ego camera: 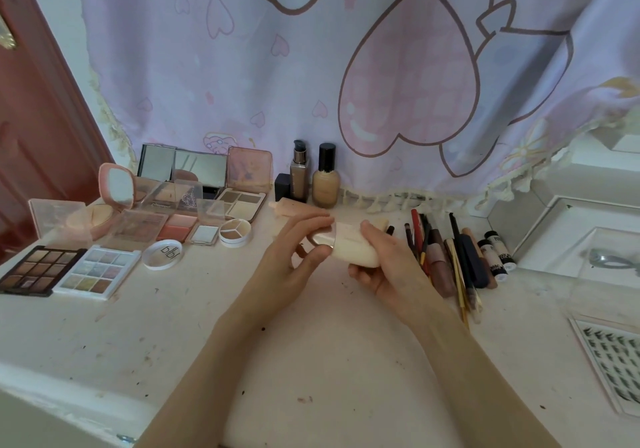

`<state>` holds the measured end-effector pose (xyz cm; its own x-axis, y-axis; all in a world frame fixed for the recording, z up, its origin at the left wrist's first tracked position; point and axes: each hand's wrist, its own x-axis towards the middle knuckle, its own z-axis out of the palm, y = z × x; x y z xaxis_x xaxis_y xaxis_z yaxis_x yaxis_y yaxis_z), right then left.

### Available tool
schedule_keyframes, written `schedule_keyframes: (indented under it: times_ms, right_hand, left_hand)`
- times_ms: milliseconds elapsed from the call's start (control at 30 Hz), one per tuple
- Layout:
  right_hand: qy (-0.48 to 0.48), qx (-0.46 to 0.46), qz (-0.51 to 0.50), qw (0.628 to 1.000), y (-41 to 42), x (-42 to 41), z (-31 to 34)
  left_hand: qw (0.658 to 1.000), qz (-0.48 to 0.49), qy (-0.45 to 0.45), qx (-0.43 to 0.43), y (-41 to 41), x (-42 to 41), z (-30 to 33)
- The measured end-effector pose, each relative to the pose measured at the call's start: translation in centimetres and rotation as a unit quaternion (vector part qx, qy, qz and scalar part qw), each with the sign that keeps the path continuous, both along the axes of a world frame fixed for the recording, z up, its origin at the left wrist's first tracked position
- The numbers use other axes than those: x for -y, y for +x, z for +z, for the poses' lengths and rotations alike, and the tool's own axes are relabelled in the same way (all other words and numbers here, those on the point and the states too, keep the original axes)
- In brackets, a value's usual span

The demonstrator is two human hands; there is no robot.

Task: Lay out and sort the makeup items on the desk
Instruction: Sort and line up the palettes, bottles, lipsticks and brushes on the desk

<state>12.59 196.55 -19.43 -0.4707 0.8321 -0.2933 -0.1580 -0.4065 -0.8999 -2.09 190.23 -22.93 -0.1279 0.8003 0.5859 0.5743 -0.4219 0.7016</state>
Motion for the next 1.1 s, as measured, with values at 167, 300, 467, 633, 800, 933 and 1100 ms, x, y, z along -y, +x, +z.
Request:
schedule_keyframes:
  times_ms: [167, 300, 467, 633, 800, 933, 1100]
  right_hand:
    - [-0.014, 0.014, 0.073, 0.997, 0.7, 0.5, 0.1]
    - [0.018, -0.004, 0.067, 0.998, 0.6, 0.5, -0.2]
    - [0.214, 0.083, 0.050, 0.972, 0.4, 1.4, -0.2]
    - [0.283, 0.094, 0.040, 0.954, 0.2, 1.9, -0.4]
    - [0.084, -0.018, -0.002, 0.996, 0.8, 0.7, -0.2]
    - [0.072, 0.019, 0.022, 0.997, 0.8, 0.9, -0.1]
    - [0.100, 0.044, 0.023, 0.994, 0.5, 1.2, -0.4]
  left_hand:
    - [1.000, 0.009, 0.018, 0.001, 0.1, 0.0, 0.4]
    - [1.000, 0.018, 0.017, -0.012, 0.2, 0.2, 0.5]
    - [0.991, 0.114, -0.022, 0.060, 0.6, 0.2, 0.9]
    - [0.974, 0.178, -0.035, 0.137, 0.4, 0.4, 1.5]
    - [0.999, 0.037, 0.034, 0.003, 0.0, 0.4, 0.8]
    - [0.995, 0.093, -0.016, 0.025, 0.3, 0.5, 0.9]
    - [0.990, 0.096, 0.017, 0.103, 0.2, 0.5, 1.4]
